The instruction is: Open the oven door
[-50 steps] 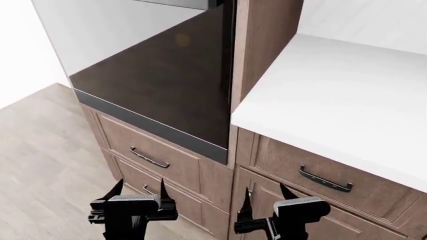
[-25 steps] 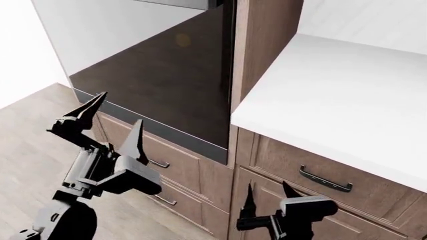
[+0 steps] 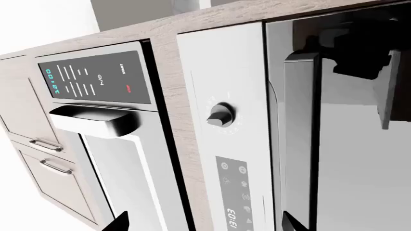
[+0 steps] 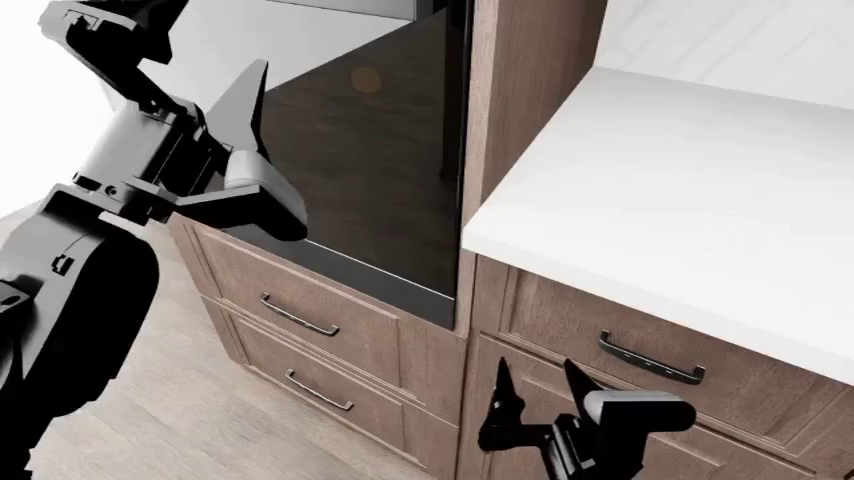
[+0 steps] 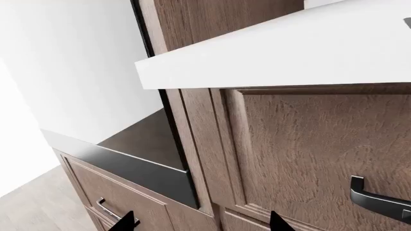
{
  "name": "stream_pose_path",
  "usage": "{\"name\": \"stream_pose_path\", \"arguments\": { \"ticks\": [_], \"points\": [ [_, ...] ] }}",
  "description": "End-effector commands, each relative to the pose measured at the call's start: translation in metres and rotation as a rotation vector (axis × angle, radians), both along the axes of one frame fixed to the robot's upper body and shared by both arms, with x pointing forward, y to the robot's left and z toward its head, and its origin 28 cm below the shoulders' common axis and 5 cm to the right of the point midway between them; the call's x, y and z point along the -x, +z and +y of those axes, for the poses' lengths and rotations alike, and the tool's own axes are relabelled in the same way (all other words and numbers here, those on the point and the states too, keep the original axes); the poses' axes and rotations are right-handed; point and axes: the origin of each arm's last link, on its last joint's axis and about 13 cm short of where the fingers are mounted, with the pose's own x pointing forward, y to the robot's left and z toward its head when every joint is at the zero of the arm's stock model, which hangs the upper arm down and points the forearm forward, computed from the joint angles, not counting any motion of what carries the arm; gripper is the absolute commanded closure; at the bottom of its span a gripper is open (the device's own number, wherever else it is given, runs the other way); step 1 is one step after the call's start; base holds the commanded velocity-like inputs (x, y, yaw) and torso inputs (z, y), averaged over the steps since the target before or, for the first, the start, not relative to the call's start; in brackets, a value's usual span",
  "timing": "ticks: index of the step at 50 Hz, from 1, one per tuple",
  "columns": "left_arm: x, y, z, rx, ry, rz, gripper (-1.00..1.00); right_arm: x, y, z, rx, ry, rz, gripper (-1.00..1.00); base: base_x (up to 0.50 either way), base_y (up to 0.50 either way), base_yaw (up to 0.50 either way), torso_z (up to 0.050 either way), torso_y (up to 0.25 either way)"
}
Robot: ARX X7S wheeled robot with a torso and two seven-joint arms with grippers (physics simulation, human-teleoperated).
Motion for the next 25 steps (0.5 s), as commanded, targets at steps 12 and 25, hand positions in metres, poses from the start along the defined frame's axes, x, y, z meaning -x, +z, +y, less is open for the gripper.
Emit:
{"name": "stream_pose_path", "arguments": {
  "ticks": [12, 25],
  "points": [
    [-0.017, 0.026, -0.022, -0.16, -0.041, 0.011, -1.0, -0.001, 0.001, -0.001, -0.007, -0.019, -0.014, -1.0, 0.0, 0.0, 0.0, 0.0, 0.0],
    [-0.037, 0.013, -0.018, -0.098, 0.029, 0.072, -1.0, -0.001, 0.002, 0.0, 0.005, -0.008, -0.019, -1.0, 0.0, 0.0, 0.0, 0.0, 0.0]
  ]
}}
